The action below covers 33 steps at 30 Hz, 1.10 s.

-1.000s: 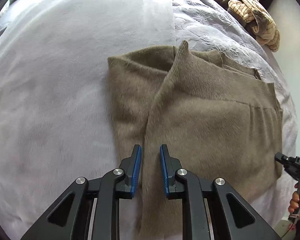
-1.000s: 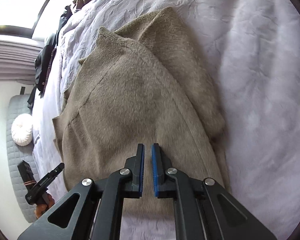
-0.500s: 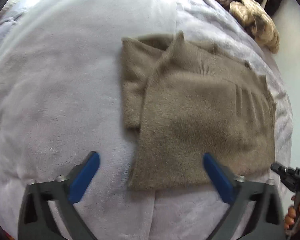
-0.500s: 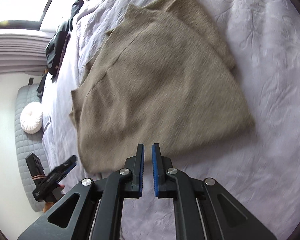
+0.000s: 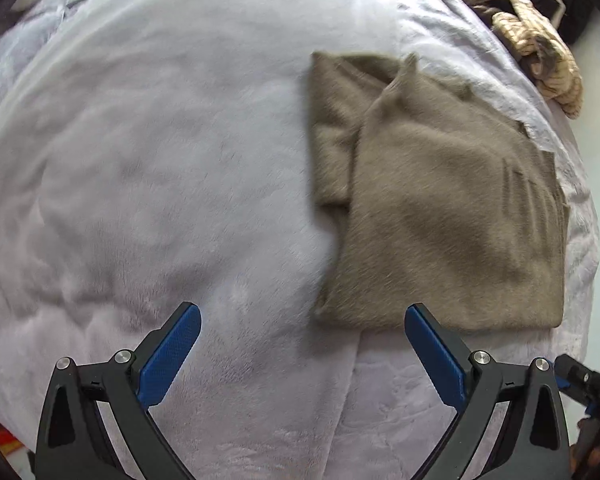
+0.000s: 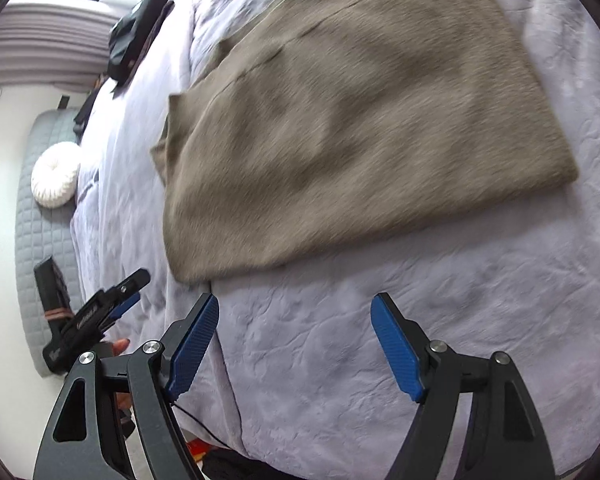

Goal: Fold small clothes
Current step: 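Open both tools and move them to the folded sweater's side edge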

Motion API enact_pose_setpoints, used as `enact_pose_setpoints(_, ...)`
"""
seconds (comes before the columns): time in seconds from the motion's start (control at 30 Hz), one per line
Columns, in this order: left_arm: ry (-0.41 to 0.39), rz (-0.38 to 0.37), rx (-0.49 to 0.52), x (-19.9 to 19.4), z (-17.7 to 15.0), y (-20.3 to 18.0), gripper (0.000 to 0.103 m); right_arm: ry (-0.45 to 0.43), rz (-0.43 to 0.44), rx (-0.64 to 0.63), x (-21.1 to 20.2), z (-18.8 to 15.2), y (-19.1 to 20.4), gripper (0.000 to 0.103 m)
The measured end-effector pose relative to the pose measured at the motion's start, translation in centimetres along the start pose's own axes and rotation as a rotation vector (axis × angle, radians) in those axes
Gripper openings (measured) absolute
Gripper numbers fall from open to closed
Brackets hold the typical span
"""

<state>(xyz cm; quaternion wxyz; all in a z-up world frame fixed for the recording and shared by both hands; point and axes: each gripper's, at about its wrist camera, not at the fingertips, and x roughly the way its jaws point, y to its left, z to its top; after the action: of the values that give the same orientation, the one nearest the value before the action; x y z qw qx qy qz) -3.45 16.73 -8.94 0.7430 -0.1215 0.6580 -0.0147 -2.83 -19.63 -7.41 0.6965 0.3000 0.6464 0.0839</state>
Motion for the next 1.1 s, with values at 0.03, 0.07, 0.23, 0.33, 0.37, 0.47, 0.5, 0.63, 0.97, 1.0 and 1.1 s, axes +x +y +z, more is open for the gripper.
enact_pose_setpoints(0.03, 0.012, -0.014, 0.005, 0.2, -0.1, 0.2, 0.102, 0.006, 0.001, -0.002, 0.2, -0.2, 0.2, 0.081)
enact_pose_setpoints(0.07, 0.015, -0.020, 0.015, 0.2, -0.3, 0.3, 0.102, 0.011, 0.001, -0.003, 0.4, -0.5, 0.4, 0.081)
enact_pose_setpoints(0.23, 0.017, -0.032, 0.051, -0.1, -1.2, 0.7, 0.102, 0.041, -0.001, 0.013, 1.5, -1.5, 1.1, 0.081)
enact_pose_setpoints(0.33, 0.013, -0.029, 0.055, -0.3, -1.7, 1.0, 0.102, 0.061, -0.001, 0.038, 2.4, -1.7, 1.2, 0.081)
enact_pose_setpoints(0.37, 0.010, -0.026, 0.057, -0.3, -1.8, 1.0, 0.102, 0.065, -0.001, 0.043, 2.5, -1.8, 1.2, 0.081)
enact_pose_setpoints(0.47, 0.010, -0.026, 0.057, -0.4, -2.0, 1.3, 0.102, 0.079, 0.003, 0.063, 3.5, -2.1, 1.3, 0.081)
enact_pose_setpoints(0.5, 0.013, -0.026, 0.054, -0.3, -2.0, 1.5, 0.102, 0.082, 0.007, 0.071, 3.8, -2.2, 1.4, 0.081)
enact_pose_setpoints(0.63, 0.021, -0.038, 0.034, 0.1, -2.1, 2.0, 0.102, 0.093, 0.036, 0.102, 5.2, -2.3, 1.6, 0.081)
enact_pose_setpoints(0.97, 0.019, -0.041, 0.017, 0.4, -1.7, 3.2, 0.102, 0.087, 0.201, 0.225, 9.6, -1.9, 2.2, 0.081)
enact_pose_setpoints(1.0, 0.019, -0.041, 0.021, 0.5, -1.7, 3.2, 0.102, 0.078, 0.230, 0.239, 10.1, -1.8, 2.4, 0.081)
enact_pose_setpoints(1.1, 0.020, -0.040, 0.023, 0.6, -1.7, 3.2, 0.102, 0.050, 0.298, 0.270, 11.1, -1.4, 2.6, 0.081)
